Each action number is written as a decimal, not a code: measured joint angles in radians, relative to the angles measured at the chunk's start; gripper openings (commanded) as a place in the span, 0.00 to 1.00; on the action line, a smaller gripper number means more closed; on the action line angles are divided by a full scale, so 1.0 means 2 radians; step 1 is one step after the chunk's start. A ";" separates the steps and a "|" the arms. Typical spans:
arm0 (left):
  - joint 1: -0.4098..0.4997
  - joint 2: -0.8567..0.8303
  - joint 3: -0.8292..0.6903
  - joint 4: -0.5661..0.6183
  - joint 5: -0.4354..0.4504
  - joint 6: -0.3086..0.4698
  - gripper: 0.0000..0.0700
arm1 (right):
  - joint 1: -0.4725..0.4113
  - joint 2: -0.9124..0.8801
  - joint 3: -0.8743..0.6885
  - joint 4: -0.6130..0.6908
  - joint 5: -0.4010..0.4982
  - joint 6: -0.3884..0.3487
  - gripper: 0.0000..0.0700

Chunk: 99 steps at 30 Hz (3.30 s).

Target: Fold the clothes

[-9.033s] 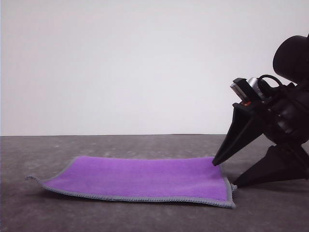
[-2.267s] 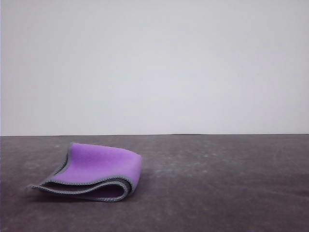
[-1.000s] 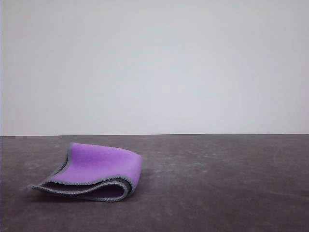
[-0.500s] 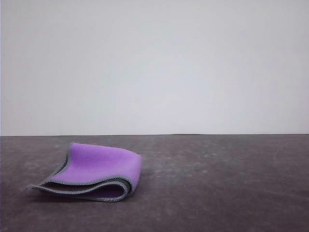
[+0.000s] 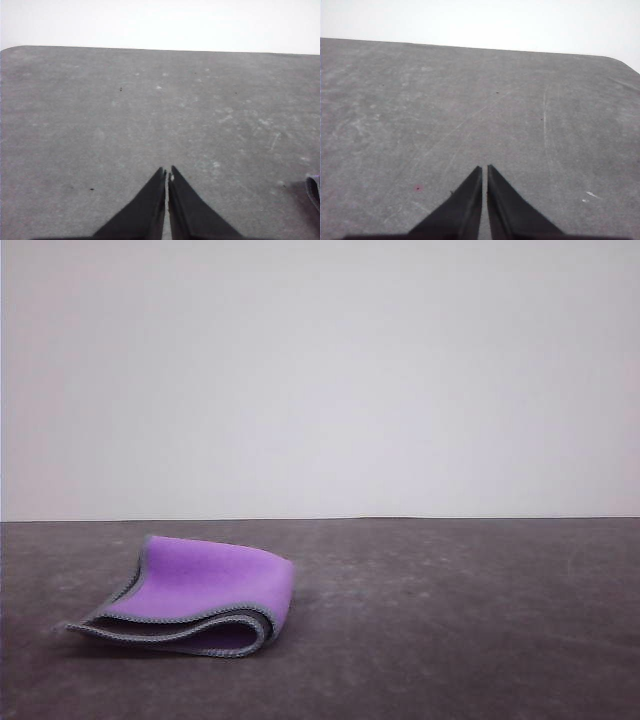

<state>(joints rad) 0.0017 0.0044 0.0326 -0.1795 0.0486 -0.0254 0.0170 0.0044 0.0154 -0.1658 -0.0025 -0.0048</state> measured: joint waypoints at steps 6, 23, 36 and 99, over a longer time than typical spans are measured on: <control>0.000 0.000 0.000 0.000 0.000 0.000 0.00 | 0.000 0.000 0.000 0.000 0.000 0.000 0.02; 0.000 0.000 0.000 0.000 0.000 0.000 0.00 | 0.000 0.000 0.000 0.000 0.000 0.000 0.02; 0.000 0.000 0.000 0.000 0.000 0.000 0.00 | 0.000 0.000 0.000 0.000 0.000 0.000 0.02; 0.000 0.000 0.000 0.000 0.000 0.000 0.00 | 0.000 0.000 0.000 0.000 0.000 0.000 0.02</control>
<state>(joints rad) 0.0017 0.0044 0.0326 -0.1794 0.0486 -0.0254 0.0170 0.0043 0.0154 -0.1658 -0.0025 -0.0048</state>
